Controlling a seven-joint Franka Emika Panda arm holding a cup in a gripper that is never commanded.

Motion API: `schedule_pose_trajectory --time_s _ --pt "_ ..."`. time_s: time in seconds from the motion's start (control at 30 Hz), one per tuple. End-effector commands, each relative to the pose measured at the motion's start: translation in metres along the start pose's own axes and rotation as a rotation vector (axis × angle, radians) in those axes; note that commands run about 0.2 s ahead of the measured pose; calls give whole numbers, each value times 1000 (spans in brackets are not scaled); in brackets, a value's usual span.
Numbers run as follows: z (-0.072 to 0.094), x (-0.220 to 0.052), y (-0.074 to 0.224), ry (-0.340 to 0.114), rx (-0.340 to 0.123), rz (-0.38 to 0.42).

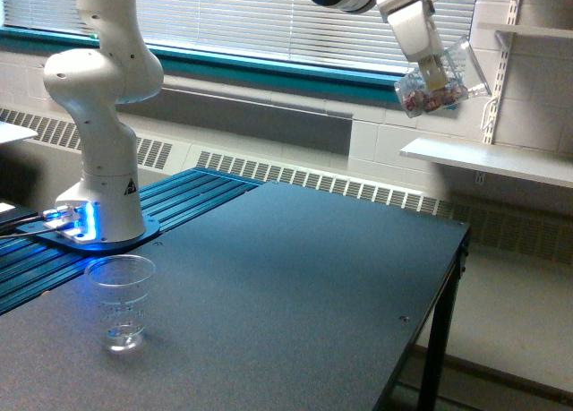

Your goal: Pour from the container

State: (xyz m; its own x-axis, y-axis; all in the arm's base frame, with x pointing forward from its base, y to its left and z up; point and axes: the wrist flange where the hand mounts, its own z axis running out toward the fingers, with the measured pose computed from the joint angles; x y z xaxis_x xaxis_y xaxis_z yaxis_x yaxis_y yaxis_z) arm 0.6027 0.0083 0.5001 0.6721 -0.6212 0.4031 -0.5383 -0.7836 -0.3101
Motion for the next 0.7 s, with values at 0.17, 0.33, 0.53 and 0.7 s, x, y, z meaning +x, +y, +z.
schedule_pose_trajectory --time_s 0.17,0.33,0.53,0.7 --pt "24 -33 5 -106 -36 13" --pt "24 -36 20 -113 -71 27" --pt "14 -36 52 -121 -112 127" --pt "9 -41 81 -114 -174 165"
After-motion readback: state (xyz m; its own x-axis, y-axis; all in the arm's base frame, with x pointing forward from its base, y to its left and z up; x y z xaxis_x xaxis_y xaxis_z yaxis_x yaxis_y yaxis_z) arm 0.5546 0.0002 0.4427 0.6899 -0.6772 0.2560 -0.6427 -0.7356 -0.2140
